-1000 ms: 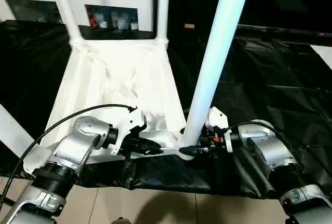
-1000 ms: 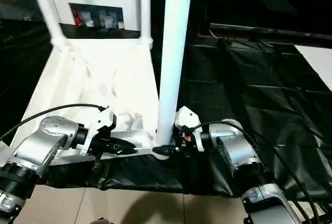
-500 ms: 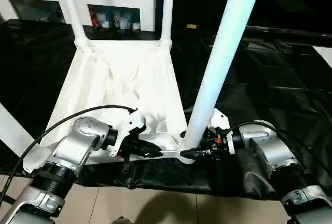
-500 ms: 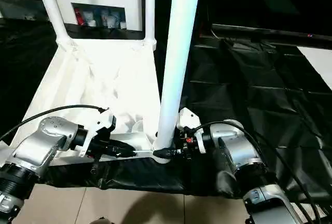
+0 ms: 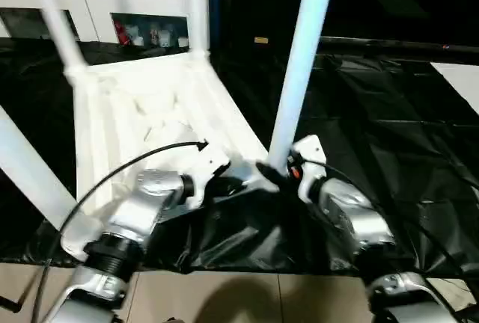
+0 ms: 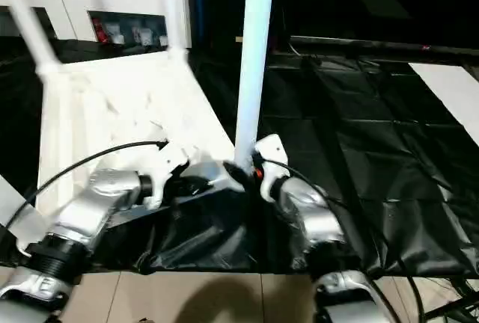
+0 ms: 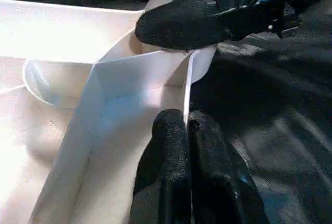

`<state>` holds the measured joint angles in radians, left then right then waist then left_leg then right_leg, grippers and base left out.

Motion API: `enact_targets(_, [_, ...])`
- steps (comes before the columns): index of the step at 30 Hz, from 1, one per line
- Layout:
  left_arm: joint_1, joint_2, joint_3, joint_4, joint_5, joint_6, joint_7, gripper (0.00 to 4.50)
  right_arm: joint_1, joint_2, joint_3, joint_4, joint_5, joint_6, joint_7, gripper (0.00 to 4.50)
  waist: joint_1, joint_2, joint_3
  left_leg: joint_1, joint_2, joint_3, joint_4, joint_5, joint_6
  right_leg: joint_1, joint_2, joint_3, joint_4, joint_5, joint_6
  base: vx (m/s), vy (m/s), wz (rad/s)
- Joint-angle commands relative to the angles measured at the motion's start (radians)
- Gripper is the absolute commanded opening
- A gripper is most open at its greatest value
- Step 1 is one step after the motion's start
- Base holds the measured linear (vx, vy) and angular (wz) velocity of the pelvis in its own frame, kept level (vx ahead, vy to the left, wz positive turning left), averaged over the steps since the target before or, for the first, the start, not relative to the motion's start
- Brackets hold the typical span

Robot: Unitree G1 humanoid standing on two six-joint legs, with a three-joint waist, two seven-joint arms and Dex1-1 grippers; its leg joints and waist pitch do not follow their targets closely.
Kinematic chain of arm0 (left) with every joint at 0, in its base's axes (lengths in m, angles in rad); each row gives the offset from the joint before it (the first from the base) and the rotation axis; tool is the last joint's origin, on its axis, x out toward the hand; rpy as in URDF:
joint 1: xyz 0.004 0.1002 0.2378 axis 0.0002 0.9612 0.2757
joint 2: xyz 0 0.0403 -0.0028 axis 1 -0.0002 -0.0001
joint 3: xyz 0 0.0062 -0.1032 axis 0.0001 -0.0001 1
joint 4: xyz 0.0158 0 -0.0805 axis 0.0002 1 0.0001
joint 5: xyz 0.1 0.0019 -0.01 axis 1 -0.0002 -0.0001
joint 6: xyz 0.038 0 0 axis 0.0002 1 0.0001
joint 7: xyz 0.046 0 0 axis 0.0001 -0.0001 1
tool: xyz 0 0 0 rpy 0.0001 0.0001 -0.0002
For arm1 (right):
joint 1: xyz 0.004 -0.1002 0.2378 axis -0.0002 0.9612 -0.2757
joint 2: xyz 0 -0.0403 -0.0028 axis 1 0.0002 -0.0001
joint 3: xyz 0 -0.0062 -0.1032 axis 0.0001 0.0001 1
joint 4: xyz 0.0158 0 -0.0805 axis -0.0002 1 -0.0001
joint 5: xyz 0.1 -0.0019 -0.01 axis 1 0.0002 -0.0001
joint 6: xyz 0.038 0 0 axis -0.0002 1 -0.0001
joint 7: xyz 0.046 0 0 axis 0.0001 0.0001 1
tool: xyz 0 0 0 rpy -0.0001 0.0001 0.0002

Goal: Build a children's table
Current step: Rotate leg to tighten

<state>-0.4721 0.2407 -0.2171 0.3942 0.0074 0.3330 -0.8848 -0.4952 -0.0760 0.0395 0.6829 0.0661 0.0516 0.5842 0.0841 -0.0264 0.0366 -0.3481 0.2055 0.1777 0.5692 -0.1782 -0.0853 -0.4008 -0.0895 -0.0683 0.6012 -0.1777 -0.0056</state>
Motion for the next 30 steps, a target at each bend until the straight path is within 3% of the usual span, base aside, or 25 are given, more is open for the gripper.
enact_targets(1, [-0.021, -0.101, -0.016, -0.037, -0.04, -0.027, 0.058, 0.0, 0.006, 0.109, 0.127, 0.012, -0.042, 0.012, 0.044, 3.09, 0.001, 0.0, -0.048, -0.002, 0.021, -0.007, -0.074, -0.272, 0.004, 0.038, -0.05, 0.042, -0.082, -0.335, -0.142, 0.0, 0.0, 0.0])
enact_targets(7, [-0.005, -0.076, -0.036, -0.05, -0.047, -0.042, -0.004, 0.0, 0.018, 0.066, 0.113, -0.034, -0.026, 0.015, 0.09, 3.68, 0.0, 0.008, -0.049, -0.003, 0.019, -0.002, -0.072, -0.246, 0.018, 0.042, -0.047, 0.042, -0.077, -0.261, -0.165, 0.0, 0.0, 0.0])
enact_targets(8, [-0.004, -0.072, -0.037, -0.052, -0.049, -0.044, -0.014, 0.0, 0.021, 0.058, 0.115, -0.039, -0.027, 0.012, 0.099, 3.68, 0.0, 0.008, -0.049, -0.002, 0.019, -0.002, -0.071, -0.254, 0.018, 0.042, -0.047, 0.042, -0.08, -0.271, -0.164, 0.0, 0.0, 0.0])
enact_targets(9, [0.0, -0.064, -0.04, -0.058, -0.055, -0.045, -0.035, 0.0, 0.027, 0.044, 0.121, -0.047, -0.026, 0.008, 0.119, 3.75, 0.0, 0.015, -0.049, -0.001, 0.021, -0.002, -0.072, -0.256, 0.016, 0.042, -0.046, 0.043, -0.08, -0.261, -0.166, 0.0, 0.0, 0.0])
enact_targets(11, [0.005, -0.049, -0.045, -0.067, -0.063, -0.048, -0.07, 0.0, 0.035, 0.009, 0.133, -0.058, -0.031, 0.005, 0.163, 3.75, 0.0, 0.016, -0.051, -0.001, 0.02, -0.002, -0.07, -0.254, 0.019, 0.045, -0.045, 0.041, -0.077, -0.237, -0.173, 0.0, 0.0, 0.0])
enact_targets(13, [0.014, -0.018, -0.049, -0.082, -0.081, -0.053, -0.138, 0.0, 0.049, -0.061, 0.155, -0.083, -0.026, -0.004, 0.273, 3.75, 0.002, 0.023, -0.053, -0.004, 0.019, -0.001, -0.067, -0.222, 0.03, 0.048, -0.044, 0.041, -0.071, -0.182, -0.193, 0.0, 0.0, 0.0])
enact_targets(15, [0.018, 0.002, -0.047, -0.091, -0.093, -0.049, -0.182, 0.0, 0.058, -0.099, 0.16, -0.101, -0.01, -0.014, 0.356, 3.75, 0.002, 0.017, -0.054, -0.005, 0.019, 0.001, -0.064, -0.207, 0.051, 0.052, -0.044, 0.041, -0.068, -0.149, -0.208, 0.0, 0.0, 0.0])
enact_targets(18, [0.023, 0.038, -0.043, -0.107, -0.113, -0.038, -0.245, 0.0, 0.063, -0.147, 0.166, -0.119, 0.009, -0.024, 0.468, 3.75, 0.01, 0.019, -0.052, -0.002, 0.022, 0.002, -0.063, -0.208, 0.065, 0.05, -0.044, 0.04, -0.067, -0.148, -0.228, 0.0, 0.0, 0.0])
enact_targets(23, [0.034, 0.092, -0.051, -0.127, -0.128, -0.02, -0.333, 0.0, 0.066, -0.198, 0.174, -0.138, 0.047, -0.017, 0.601, 3.43, 0.011, 0.02, -0.051, -0.004, 0.026, 0.0, -0.066, -0.228, 0.062, 0.052, -0.044, 0.037, -0.065, -0.166, -0.234, 0.0, 0.0, 0.0])
enact_targets(25, [0.029, 0.113, -0.044, -0.121, -0.134, -0.015, -0.355, 0.0, 0.071, -0.238, 0.186, -0.156, 0.078, 0.001, 0.705, 3.25, 0.017, 0.011, -0.05, -0.003, 0.026, 0.002, -0.063, -0.23, 0.066, 0.051, -0.046, 0.038, -0.066, -0.192, -0.234, 0.0, 0.0, 0.0])
enact_targets(30, [0.023, 0.137, -0.04, -0.113, -0.139, -0.018, -0.386, 0.0, 0.067, -0.273, 0.198, -0.153, 0.082, 0.004, 0.796, 3.0, 0.025, 0.011, -0.05, -0.002, 0.026, 0.003, -0.062, -0.205, 0.068, 0.049, -0.048, 0.038, -0.065, -0.19, -0.234, 0.0, 0.0, 0.0])
